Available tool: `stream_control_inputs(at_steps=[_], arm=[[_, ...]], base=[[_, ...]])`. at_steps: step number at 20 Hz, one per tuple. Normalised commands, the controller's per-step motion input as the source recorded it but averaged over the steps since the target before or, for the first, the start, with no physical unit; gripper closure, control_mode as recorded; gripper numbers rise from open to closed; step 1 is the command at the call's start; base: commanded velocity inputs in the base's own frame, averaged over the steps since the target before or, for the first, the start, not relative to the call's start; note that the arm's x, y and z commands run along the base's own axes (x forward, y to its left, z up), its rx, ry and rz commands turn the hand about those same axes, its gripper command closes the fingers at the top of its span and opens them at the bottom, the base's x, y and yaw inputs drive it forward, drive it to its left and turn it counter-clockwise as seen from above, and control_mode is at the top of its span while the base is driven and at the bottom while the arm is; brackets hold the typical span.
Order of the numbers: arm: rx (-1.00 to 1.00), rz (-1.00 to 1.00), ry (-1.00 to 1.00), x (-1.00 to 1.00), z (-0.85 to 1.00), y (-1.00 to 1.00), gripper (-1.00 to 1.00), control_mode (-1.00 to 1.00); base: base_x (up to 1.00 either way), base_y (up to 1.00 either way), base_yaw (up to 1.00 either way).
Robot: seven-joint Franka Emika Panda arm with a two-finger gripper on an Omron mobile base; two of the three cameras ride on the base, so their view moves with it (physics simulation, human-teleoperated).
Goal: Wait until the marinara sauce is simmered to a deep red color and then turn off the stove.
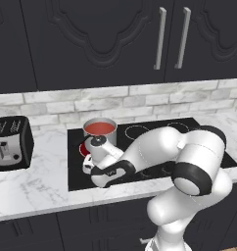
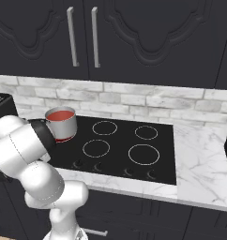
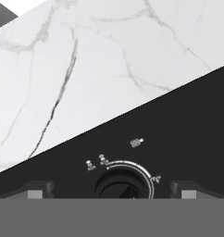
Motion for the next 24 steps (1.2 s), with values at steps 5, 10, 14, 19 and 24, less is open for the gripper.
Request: stream_control_inputs(at_steps=[5,10,14,19,24], arm=[[0.0,0.0,0.0,0.0,0.0,0.0,-1.0,-1.0],[0.0,0.0,0.0,0.0,-0.04,0.0,-1.0,-1.0],[0.0,0.0,0.0,0.0,-0.05,0.0,-1.0,-1.0],[0.0,0.0,0.0,0.0,0.0,0.0,-1.0,-1.0],[0.0,0.0,0.0,0.0,0.0,0.0,1.0,-1.0]], base=[[0.0,0.0,0.0],[0.0,0.0,0.0],[0.0,0.0,0.0],[0.0,0.0,0.0],[0.0,0.0,0.0]])
